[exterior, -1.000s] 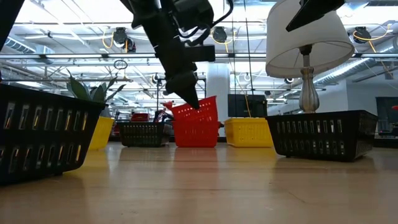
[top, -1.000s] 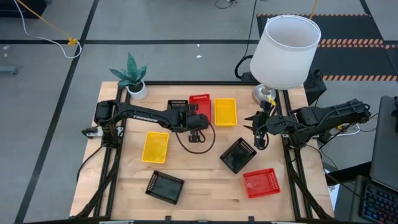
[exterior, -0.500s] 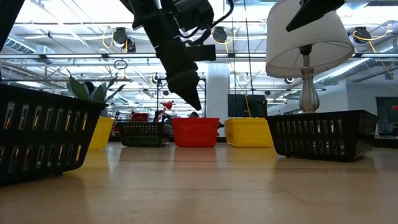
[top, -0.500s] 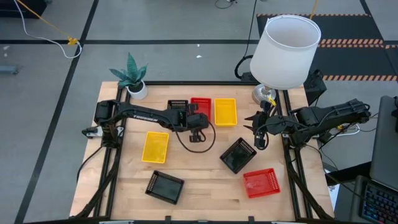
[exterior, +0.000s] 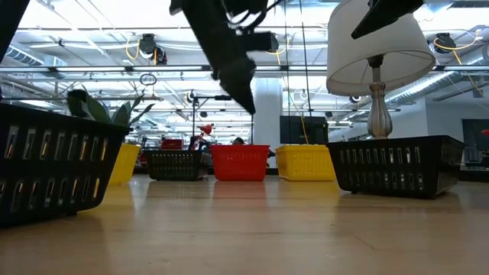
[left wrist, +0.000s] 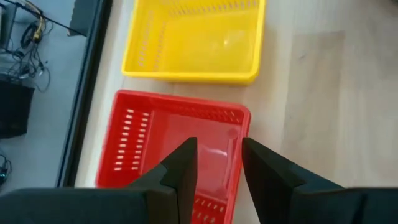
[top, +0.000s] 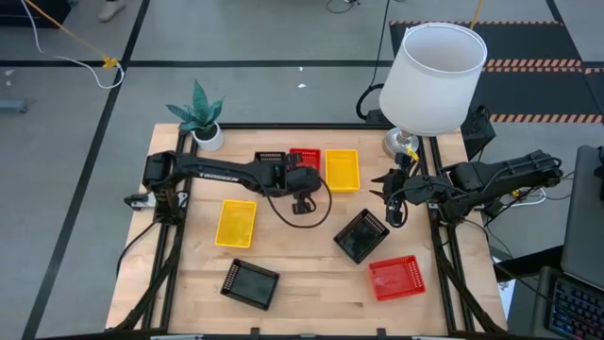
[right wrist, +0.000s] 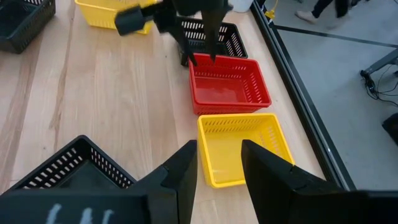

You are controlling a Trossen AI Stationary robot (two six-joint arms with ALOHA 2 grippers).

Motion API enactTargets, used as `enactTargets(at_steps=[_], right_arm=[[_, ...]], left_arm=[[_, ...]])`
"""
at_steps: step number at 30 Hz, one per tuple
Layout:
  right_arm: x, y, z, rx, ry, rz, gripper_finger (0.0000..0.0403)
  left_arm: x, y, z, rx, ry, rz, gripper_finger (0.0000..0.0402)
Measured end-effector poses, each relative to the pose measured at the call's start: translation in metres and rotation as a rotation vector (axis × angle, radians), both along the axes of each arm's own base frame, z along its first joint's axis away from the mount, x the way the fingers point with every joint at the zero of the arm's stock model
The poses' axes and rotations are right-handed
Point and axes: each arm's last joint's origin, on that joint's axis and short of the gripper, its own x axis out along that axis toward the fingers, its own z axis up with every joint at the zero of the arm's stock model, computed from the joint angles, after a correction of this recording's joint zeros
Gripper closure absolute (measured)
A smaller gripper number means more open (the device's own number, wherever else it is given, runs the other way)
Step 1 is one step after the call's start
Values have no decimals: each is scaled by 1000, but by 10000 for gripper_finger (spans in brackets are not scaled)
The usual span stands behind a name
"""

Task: Stack baskets by color
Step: Stack the middle right black bin on the top left black bin

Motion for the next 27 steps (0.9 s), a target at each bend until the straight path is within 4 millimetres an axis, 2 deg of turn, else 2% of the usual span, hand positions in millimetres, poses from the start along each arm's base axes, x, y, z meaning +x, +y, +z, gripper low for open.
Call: enactTargets(at_steps=[6, 10, 20, 27], right_arm=[[0, 0, 0, 10, -4, -8, 282], [2, 0, -2, 11, 4, -10, 282], [9, 3, -5, 12, 22, 0, 282], [13, 4, -5, 20, 1, 22, 282]], left_arm=[[-2, -16, 24, -13, 28, -21, 272], [-14, -32, 42, -14, 5, -63, 272], [-80, -81, 85, -49, -94, -190, 273], [-131, -116, 100, -115, -150, -286, 273]])
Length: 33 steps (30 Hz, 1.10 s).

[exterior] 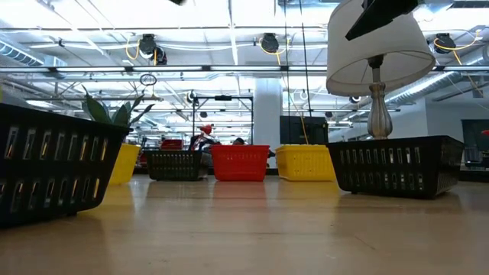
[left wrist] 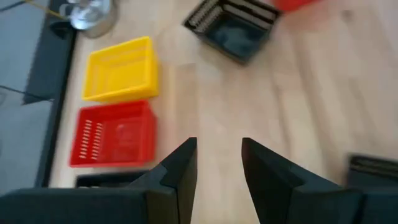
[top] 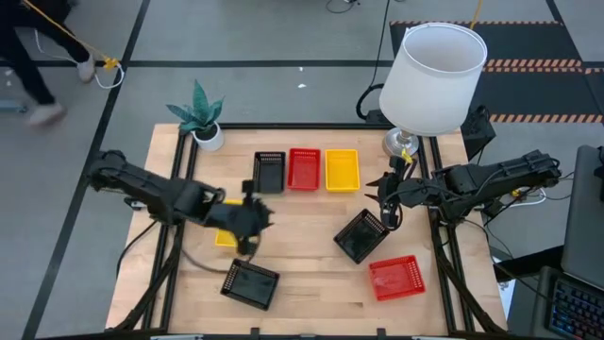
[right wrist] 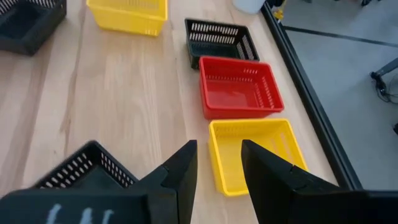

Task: Stack baskets by color
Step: Stack the middle right black bin on the top left black bin

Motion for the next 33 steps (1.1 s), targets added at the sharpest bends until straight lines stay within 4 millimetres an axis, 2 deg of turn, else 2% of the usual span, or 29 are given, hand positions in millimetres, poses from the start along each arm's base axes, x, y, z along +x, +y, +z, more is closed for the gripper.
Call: enactTargets(at_steps=[4, 11, 20, 25, 33], right_arm=[[2, 1, 0, 26, -12, -2, 282], [6, 3, -3, 56, 4, 14, 282], [14, 16, -9, 175, 24, 89, 282], [20, 37, -21, 235, 105, 144, 282], [23, 92, -55, 339, 313, 251, 282]], left_arm=[[-19, -21, -1, -40, 7, -40, 273], [-41, -61, -26, -41, 76, -165, 273], [-60, -82, -42, -113, 108, -148, 273], [-66, -87, -49, -131, 124, -132, 273], [-67, -86, -52, -134, 119, -102, 273]])
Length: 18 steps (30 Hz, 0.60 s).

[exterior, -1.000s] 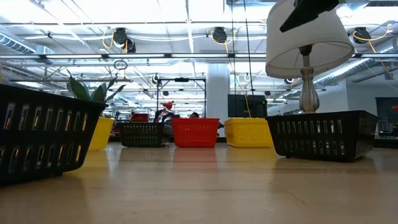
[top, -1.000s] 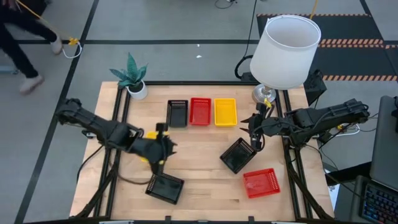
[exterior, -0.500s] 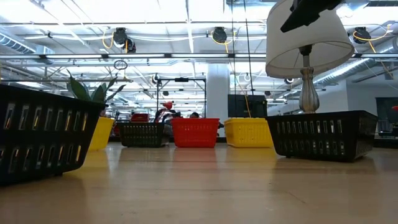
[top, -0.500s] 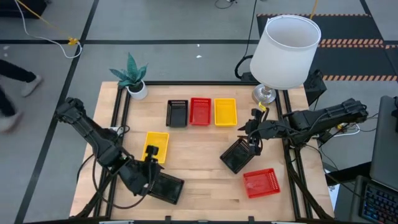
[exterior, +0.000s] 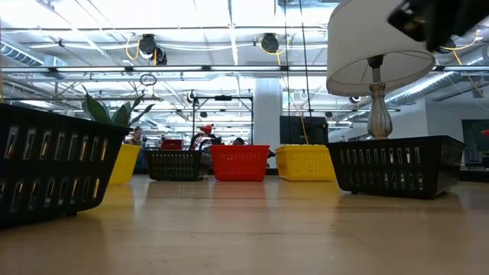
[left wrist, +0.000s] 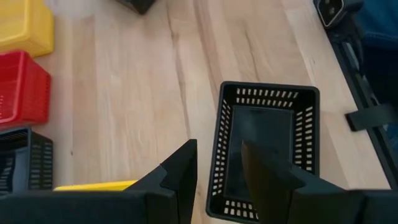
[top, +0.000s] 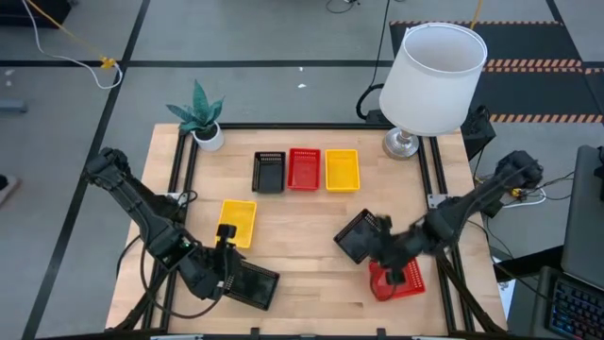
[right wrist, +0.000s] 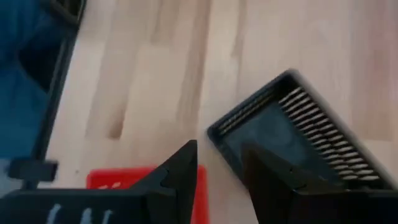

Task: Stack baskets by color
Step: Stack the middle right black bin on the top left black bin

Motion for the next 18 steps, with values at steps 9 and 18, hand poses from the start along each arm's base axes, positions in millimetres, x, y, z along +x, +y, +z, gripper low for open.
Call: enactTargets(at_steps=[9, 18], right_arm=[[0, 12, -30, -142, 175, 44, 282], [-1, 9, -34, -232, 204, 57, 282]], left_arm=[[1, 1, 1, 14, -26, 28, 273], [2, 1, 2, 49, -66, 42, 273]])
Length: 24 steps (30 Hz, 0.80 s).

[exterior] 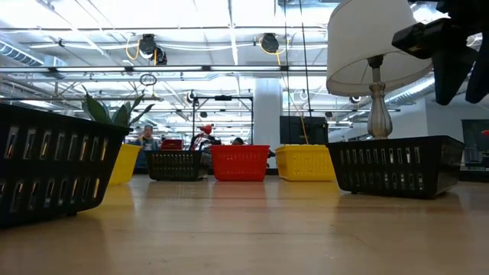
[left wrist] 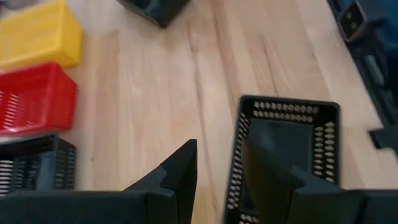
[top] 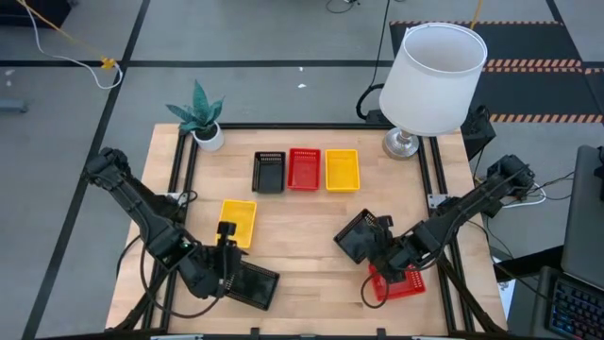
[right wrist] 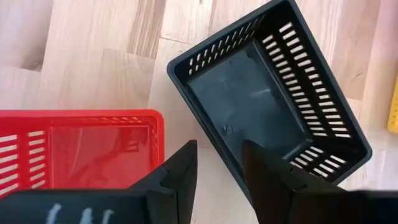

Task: Stack baskets by color
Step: Stack the middle right black bin on the top left black bin

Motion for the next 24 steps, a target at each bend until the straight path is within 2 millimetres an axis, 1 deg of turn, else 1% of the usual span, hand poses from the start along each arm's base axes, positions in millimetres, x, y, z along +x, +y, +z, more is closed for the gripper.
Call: enactTargets(at_steps=[4, 7, 15, 17, 20, 22, 24], right_arm=[[-2, -1, -4, -13, 11, 22, 282], [-4, -5, -14, -36, 33, 45, 282], [-10, -19, -37, -68, 90, 12, 282], [-12, -22, -43, -54, 110, 7, 285], [-13, -26, -50, -36, 124, 18, 303], [-12, -28, -52, -34, 119, 25, 325], [-11, -29, -52, -36, 114, 40, 355]], left_arm=[[3, -1, 3, 22, -57, -1, 273], [5, -3, 5, 27, -86, -26, 273], [10, -5, 9, 86, -158, -65, 273], [13, -3, 10, 100, -169, -71, 273], [17, 1, 10, 115, -176, -65, 273], [20, 5, 11, 127, -175, -58, 273], [24, 9, 11, 130, -177, -42, 273]])
